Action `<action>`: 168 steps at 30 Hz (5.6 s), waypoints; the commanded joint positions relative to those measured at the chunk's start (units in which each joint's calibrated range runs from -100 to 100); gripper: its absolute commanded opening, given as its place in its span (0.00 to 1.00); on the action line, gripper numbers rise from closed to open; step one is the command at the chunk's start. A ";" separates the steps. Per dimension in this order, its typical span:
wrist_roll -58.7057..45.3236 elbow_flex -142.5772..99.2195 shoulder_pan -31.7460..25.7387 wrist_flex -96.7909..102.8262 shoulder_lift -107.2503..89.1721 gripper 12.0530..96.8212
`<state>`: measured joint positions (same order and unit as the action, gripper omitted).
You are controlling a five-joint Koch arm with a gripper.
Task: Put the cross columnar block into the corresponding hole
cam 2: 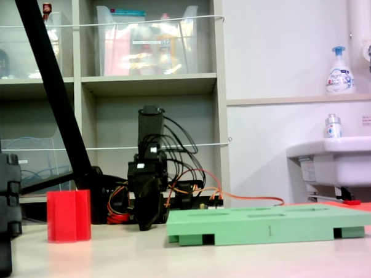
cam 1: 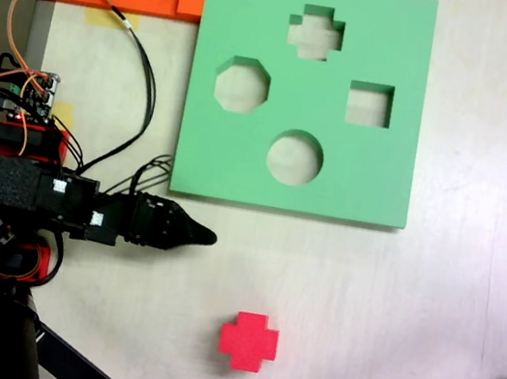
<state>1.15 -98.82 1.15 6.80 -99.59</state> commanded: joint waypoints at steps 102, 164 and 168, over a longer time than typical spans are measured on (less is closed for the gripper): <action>37.26 112.48 8.89 -93.23 99.73 0.42; 73.46 132.72 -27.11 -68.86 82.27 0.41; 73.41 135.12 -27.25 -68.00 85.76 0.41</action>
<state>74.21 30.72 -25.81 -67.01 -13.13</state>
